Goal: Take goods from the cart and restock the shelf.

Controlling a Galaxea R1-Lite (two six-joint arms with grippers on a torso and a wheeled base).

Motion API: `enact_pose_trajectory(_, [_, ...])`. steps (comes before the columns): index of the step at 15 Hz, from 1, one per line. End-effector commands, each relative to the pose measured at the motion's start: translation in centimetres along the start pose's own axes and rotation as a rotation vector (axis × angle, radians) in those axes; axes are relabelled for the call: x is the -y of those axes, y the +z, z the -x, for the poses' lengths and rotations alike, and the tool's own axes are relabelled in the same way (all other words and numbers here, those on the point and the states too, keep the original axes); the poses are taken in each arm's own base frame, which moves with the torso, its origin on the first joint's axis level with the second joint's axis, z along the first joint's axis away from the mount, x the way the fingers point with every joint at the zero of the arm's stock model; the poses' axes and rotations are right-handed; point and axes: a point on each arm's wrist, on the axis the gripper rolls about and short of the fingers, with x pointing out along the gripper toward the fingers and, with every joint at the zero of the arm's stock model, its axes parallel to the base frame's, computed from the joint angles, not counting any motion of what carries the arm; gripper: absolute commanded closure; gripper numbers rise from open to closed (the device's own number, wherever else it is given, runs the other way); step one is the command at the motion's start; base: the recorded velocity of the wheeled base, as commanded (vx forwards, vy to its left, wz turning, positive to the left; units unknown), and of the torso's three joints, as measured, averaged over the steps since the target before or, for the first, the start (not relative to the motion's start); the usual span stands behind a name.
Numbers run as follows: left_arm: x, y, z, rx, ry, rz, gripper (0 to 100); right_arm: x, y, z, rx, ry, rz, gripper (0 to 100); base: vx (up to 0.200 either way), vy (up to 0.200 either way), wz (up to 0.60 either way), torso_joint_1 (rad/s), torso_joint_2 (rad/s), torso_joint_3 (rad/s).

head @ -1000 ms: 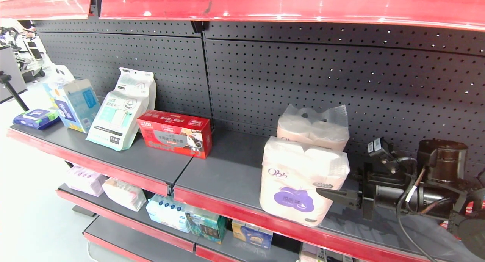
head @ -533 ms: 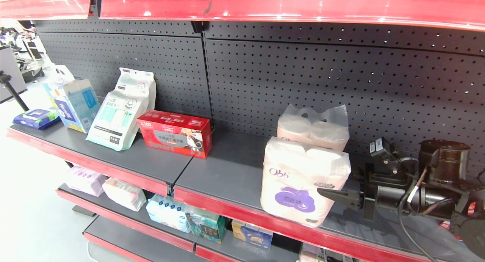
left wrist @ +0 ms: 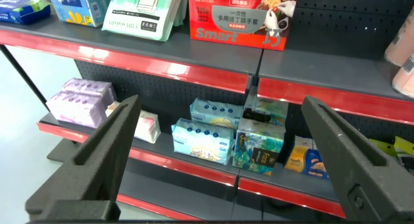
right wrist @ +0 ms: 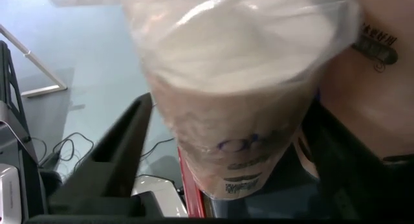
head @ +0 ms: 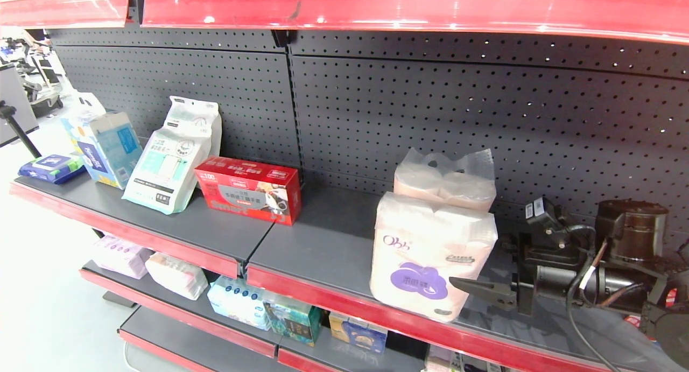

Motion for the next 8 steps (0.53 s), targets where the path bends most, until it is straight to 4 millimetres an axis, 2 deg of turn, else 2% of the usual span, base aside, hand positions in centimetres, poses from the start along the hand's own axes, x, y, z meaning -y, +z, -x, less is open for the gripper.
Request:
enact_pose_trajectory(1, [0.0, 0.0, 0.0, 0.0, 0.0, 0.0, 0, 0.0, 0.2, 0.1, 0.006, -0.001, 0.007, 0, 0.0, 0.0, 0.0, 0.0, 0.0, 0.0])
enact_pose_trajectory(3, [0.0, 0.0, 0.0, 0.0, 0.0, 0.0, 0, 0.0, 0.2, 0.1, 0.007, -0.003, 0.008, 0, 0.0, 0.0, 0.0, 0.0, 0.0, 0.0])
enact_pose_trajectory(8, [0.0, 0.0, 0.0, 0.0, 0.0, 0.0, 0, 0.0, 0.2, 1.8, 0.015, -0.049, -0.01, 0, 0.0, 0.0, 0.0, 0.0, 0.0, 0.0])
